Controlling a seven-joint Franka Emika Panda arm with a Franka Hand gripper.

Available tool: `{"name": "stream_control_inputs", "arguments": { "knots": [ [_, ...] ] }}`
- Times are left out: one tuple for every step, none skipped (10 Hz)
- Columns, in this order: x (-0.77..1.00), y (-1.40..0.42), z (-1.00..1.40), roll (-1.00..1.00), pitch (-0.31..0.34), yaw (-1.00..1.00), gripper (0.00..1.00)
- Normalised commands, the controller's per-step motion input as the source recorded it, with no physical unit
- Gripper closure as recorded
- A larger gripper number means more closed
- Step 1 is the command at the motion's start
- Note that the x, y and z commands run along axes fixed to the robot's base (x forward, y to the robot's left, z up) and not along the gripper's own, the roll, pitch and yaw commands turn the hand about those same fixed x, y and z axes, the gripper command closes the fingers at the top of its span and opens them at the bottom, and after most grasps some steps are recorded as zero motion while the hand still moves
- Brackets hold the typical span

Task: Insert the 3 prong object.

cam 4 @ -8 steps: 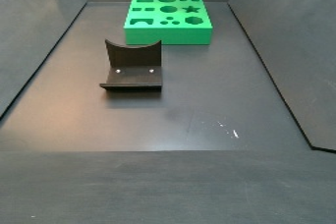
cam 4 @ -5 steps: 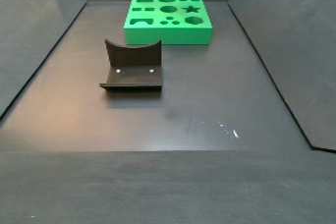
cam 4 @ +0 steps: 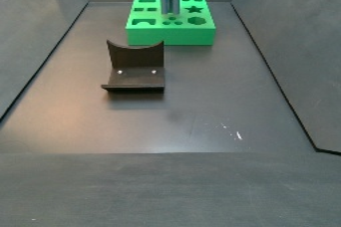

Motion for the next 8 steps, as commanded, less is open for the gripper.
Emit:
{"name": "stream_control_inputs", "arguments": {
  "knots": [
    [-0.08, 0.41, -0.29, 0.00, 0.000, 0.80, 1.00],
    [-0.14, 0.52, -0.16, -0.04, -0.027, 0.69, 1.00],
    [-0.16, 0.39, -0.10, -0.07, -0.049, 0.28, 1.00],
    [-0.07, 0.19, -0.21, -0.09, -0.030, 0.00, 1.00],
    [-0.08, 0.09, -0.37, -0.10, -0.061, 0.00, 1.00],
    [0.00, -0.09, -0.67, -0.16, -0.156, -0.09, 1.00],
    [0.29, -0.12, -0.84, -0.10, -0.087, -0.19, 1.00],
    [0.37, 0.00, -0.76, -0.06, -0.026, -0.29, 1.00]
  ]
}}
